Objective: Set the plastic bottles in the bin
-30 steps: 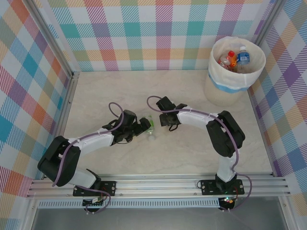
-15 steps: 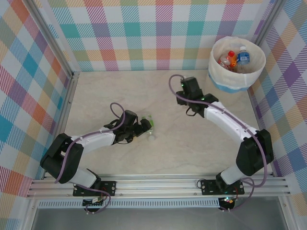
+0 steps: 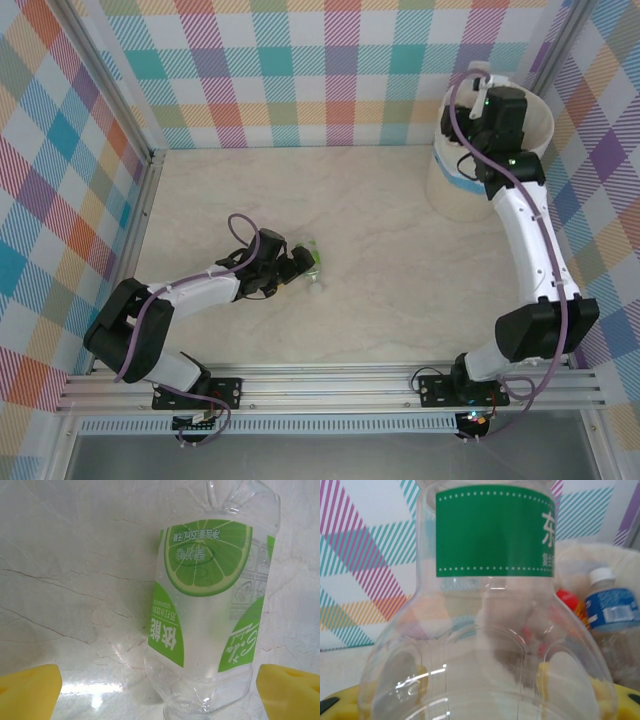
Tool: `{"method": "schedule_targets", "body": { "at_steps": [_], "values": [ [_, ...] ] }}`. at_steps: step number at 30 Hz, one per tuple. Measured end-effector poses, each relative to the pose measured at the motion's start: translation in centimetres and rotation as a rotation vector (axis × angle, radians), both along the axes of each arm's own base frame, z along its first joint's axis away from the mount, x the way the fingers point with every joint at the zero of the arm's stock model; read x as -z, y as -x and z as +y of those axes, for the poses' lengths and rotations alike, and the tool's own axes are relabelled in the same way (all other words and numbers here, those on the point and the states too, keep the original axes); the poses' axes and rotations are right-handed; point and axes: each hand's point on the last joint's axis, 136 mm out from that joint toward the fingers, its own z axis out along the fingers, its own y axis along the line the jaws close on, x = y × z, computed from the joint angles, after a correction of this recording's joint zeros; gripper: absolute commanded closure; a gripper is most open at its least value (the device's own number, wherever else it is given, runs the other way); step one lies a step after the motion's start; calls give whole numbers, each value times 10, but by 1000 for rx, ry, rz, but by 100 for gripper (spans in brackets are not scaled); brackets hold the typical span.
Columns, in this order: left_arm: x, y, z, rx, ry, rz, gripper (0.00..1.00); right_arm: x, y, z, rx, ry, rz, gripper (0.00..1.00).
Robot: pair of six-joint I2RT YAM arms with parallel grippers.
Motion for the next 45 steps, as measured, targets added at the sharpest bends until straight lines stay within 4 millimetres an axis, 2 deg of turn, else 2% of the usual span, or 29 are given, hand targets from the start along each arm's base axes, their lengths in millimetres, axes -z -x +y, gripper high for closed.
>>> {"method": "schedule_targets", "body": {
  "at_steps": [3, 5, 8, 10, 13, 18, 23, 26, 28, 31, 34, 37, 40, 42, 45],
  "values": [
    [-3, -3, -3, 6, 23, -17, 0, -13, -19, -29, 60, 1, -15, 45],
    [-7, -5, -7, 14, 43, -31, 0, -12, -33, -53, 112, 2, -2, 45],
    [-10, -6, -9, 23, 58, -50, 0, 6, -54, -85, 183, -2, 54, 45],
    [-13, -7, -9, 28, 58, -59, 0, 26, -63, -105, 238, 8, 114, 43],
    [-16, -6, -9, 33, 61, -73, 0, 51, -72, -124, 318, 48, 188, 40],
    [-18, -6, -6, 43, 48, -87, 0, 70, -67, -150, 456, 150, 263, 29],
    [-13, -3, -2, 55, 12, -80, 0, 64, -55, -171, 575, 247, 275, 14],
    [-11, 2, -1, 73, -54, -72, 0, 64, -50, -177, 609, 277, 290, 10],
    [-16, 4, -7, 100, -105, -82, 0, 64, -48, -177, 615, 282, 297, 8],
    [-26, 5, -22, 145, -153, -112, 0, 66, -48, -172, 600, 284, 308, 3],
    [-25, 8, -32, 178, -184, -117, 0, 61, -49, -149, 530, 287, 301, 0],
    [-10, 15, -39, 209, -226, -82, 0, 51, -44, -105, 407, 277, 283, 0],
    [5, 22, -45, 245, -262, -44, 0, 42, -30, -52, 253, 249, 251, 0],
    [15, 26, -50, 272, -287, -28, 0, 40, -16, -13, 130, 219, 234, 0],
    [27, 30, -53, 300, -337, -1, 2, 48, 1, 22, 2, 153, 228, 0]
  ]
}}
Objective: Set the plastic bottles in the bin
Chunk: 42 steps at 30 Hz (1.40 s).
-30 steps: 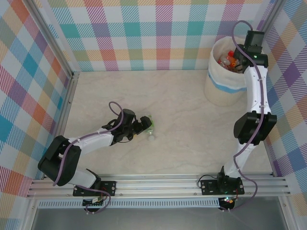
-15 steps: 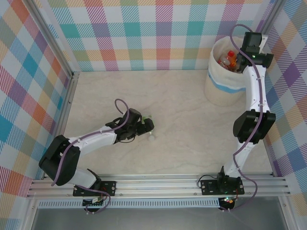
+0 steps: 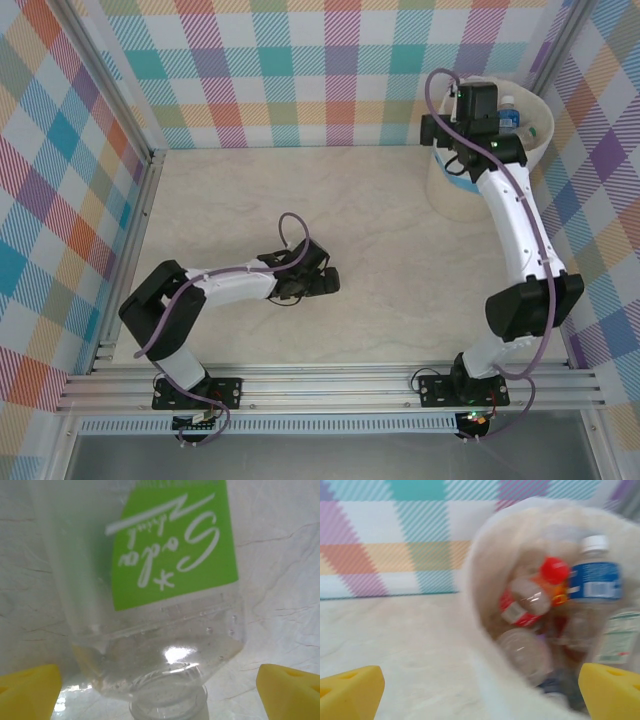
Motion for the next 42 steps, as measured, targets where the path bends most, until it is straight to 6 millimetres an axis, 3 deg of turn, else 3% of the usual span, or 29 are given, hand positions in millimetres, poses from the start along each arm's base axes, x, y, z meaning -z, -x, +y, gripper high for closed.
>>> {"method": "schedule_targets", "body": {
  "at_steps": [2, 7, 9, 18, 21, 25, 29, 36, 42],
  "values": [
    [4, -1, 1, 5, -34, 3, 10, 10, 6, 10, -37, -53, 17, 0],
    [7, -5, -2, 16, -40, -7, 46, 52, 17, 31, -94, -198, 98, 0],
    [9, -6, -3, 23, -41, -11, 56, 67, 22, 40, -116, -256, 128, 0],
    [5, 0, -7, 122, 11, -69, 83, 104, 48, 93, -262, -594, 261, 0],
    [-11, 6, -10, 182, 75, -125, 86, 118, 60, 111, -315, -702, 328, 0],
    [-53, 2, -25, 269, 177, -258, 87, 137, 82, 138, -392, -814, 439, 0],
    [-86, -1, -36, 338, 237, -365, 87, 144, 106, 168, -501, -875, 512, 0],
    [-101, 1, -48, 424, 274, -411, 86, 145, 137, 211, -660, -870, 559, 0],
    [-108, 2, -54, 448, 305, -433, 85, 141, 138, 215, -683, -874, 548, 0]
  ]
}}
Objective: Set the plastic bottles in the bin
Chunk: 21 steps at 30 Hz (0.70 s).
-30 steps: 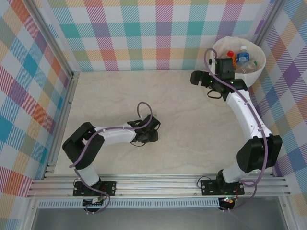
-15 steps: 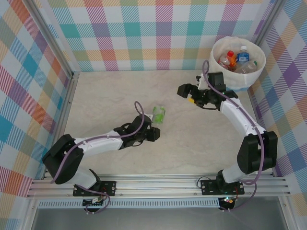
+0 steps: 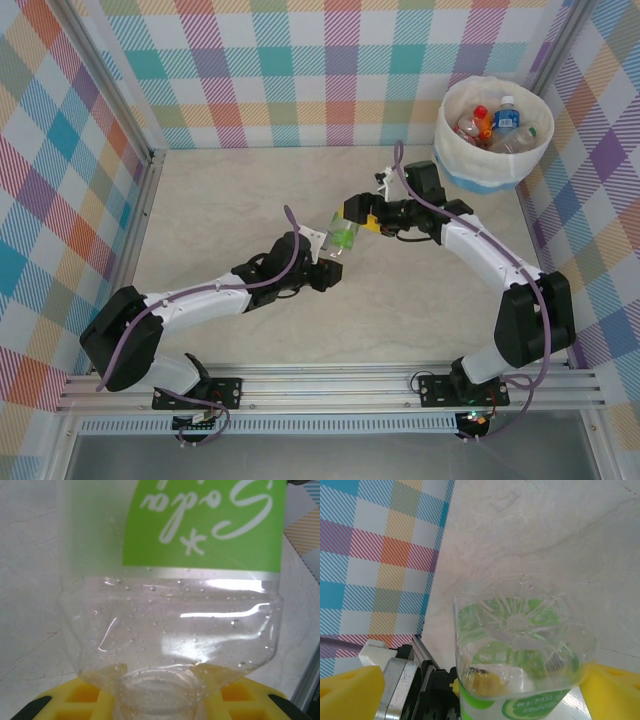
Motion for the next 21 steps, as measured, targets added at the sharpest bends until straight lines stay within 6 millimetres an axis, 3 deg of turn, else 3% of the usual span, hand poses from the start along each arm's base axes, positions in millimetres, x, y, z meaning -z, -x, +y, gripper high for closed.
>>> {"method": "schedule_targets", "body": {
  "at_steps": [4, 6, 9, 11, 13, 16, 17, 21],
  "values": [
    [-6, 2, -4, 27, 20, -15, 84, 5, -1, -1, 14, 16, -3, 1],
    [-10, 3, -6, 40, 35, -22, 83, 10, -1, -1, 19, 21, 4, 10],
    [-14, 3, -8, 47, 45, -30, 80, 14, -2, 1, 18, 17, 17, 33],
    [-16, 3, -8, 47, 45, -30, 75, 13, -2, 2, 14, 5, 17, 40],
    [-17, 2, -8, 43, 46, -32, 61, 10, -3, 4, 11, -8, 9, 46],
    [-19, -1, -8, 28, 51, -37, 22, 9, -4, 4, 14, -10, 4, 49],
    [-20, -2, -7, 18, 54, -37, 14, 9, -5, 3, 19, -6, 2, 50],
    [-29, -6, -1, -37, 72, -49, 0, 11, -12, -3, 57, 17, -10, 52]
  ]
}}
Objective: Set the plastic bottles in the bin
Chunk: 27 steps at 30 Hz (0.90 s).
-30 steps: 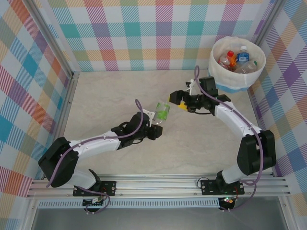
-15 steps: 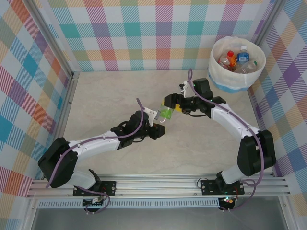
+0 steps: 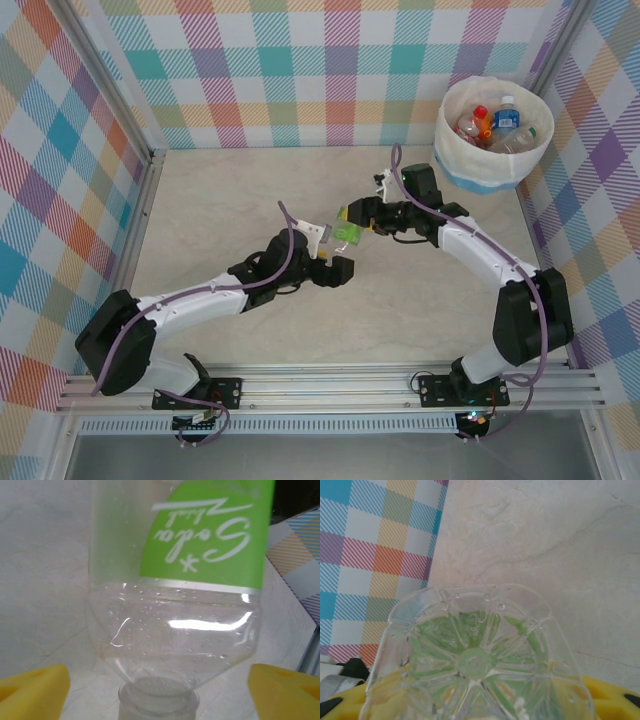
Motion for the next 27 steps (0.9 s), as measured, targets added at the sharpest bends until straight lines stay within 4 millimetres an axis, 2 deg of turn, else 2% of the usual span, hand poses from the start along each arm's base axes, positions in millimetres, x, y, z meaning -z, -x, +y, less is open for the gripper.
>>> {"method": "schedule_targets", "body": {
  "at_steps": [4, 8, 12, 17, 22, 27],
  "values": [
    [-13, -1, 13, -48, 43, -30, 0, -9, -11, -18, 78, 26, -39, 52],
    [-15, -7, 31, -132, 54, -44, 0, -31, -24, -54, 199, 42, -105, 53],
    [-13, -21, 55, -263, 26, -51, 0, -66, -33, -99, 354, 61, -211, 55],
    [-6, -35, 87, -410, -2, -53, 0, -104, -37, -142, 500, 95, -338, 56],
    [3, -35, 113, -494, -28, -65, 0, -148, -53, -187, 639, 89, -453, 56],
    [-1, -33, 132, -551, -24, -95, 0, -196, -75, -221, 738, 53, -558, 55]
  ]
}}
